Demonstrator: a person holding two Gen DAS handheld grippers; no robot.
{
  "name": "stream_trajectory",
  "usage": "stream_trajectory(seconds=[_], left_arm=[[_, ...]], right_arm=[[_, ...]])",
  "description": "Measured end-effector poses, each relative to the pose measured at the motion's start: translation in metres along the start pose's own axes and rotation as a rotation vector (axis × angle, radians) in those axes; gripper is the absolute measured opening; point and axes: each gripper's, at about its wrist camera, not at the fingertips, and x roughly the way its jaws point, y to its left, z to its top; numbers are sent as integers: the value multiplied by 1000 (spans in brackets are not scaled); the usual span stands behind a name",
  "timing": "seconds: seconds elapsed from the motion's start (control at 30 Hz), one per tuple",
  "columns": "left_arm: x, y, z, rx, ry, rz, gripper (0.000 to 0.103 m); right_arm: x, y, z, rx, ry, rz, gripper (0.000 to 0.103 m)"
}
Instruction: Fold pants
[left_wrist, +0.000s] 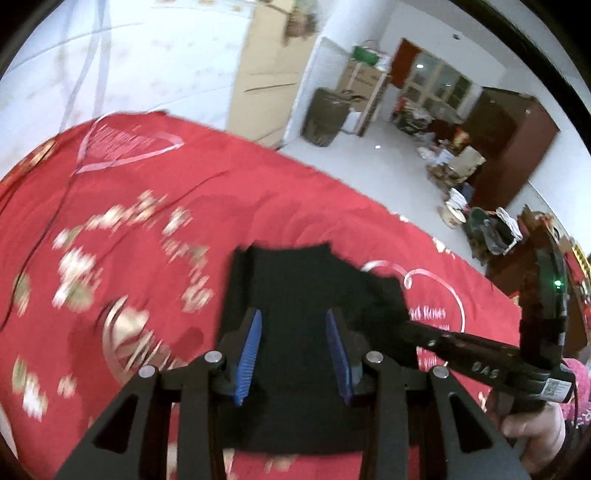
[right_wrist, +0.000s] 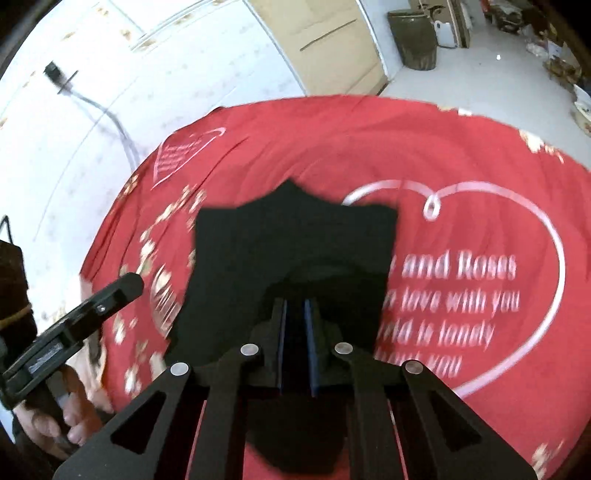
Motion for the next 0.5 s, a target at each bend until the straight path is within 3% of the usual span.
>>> stream_trajectory(seconds=[0.13, 0.2, 0.27, 0.5], left_arm=[[46, -9, 19, 65, 19, 23, 39], [72, -5, 21, 85, 59, 73, 39], [91, 3, 16, 80, 110, 104, 42], [87, 7, 13, 66, 88, 99, 42]], right_arm=[[23, -13, 22, -12, -4, -44, 9], [36, -25, 27, 0, 5, -88, 8], [37, -28, 27, -2, -25, -78, 6], [35, -24, 27, -12, -19, -85, 8]])
